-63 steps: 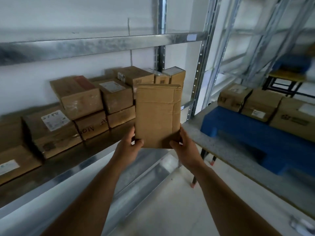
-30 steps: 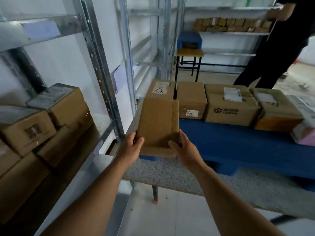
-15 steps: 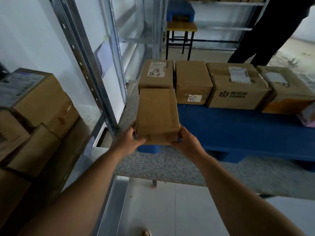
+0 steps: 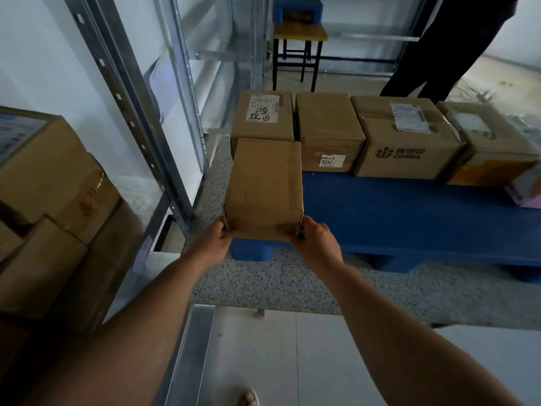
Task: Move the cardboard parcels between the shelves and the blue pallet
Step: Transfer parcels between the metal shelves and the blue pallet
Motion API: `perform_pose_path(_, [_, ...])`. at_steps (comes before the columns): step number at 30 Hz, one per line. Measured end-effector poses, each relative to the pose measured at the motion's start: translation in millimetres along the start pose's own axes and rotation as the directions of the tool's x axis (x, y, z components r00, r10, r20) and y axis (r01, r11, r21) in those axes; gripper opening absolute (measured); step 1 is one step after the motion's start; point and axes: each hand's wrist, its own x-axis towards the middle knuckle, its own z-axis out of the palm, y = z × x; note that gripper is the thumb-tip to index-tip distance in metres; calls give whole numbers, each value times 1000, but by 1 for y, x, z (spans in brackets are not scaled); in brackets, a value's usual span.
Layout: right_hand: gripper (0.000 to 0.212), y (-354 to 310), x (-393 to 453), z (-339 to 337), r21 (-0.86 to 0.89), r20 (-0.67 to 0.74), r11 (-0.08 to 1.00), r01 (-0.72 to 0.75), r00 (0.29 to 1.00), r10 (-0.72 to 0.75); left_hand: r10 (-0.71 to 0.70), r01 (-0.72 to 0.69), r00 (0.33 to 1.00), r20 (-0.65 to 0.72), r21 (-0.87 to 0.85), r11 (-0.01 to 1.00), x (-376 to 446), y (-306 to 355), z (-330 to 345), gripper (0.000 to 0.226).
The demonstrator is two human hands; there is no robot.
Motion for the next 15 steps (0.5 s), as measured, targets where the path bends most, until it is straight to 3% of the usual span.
perform_pose_path(3, [26, 0, 1, 1, 3, -1, 1000, 14, 1000, -14, 1, 1, 1000, -18, 64, 998, -1, -1, 0, 18])
perform_pose_path(7, [28, 0, 1, 0, 2, 15, 1000, 12, 1000, -12, -20, 22, 999, -36, 59, 998, -2, -1, 0, 16])
perform_pose_path(11, [24, -3, -1, -3, 19, 77, 1000, -3, 997, 1, -33, 32, 999, -7, -78, 996, -10, 3, 0, 29])
perform_pose_path(15, [54, -4, -8, -11, -42, 98, 997, -68, 993, 71, -58, 57, 997, -54, -22, 998, -34, 7, -1, 54])
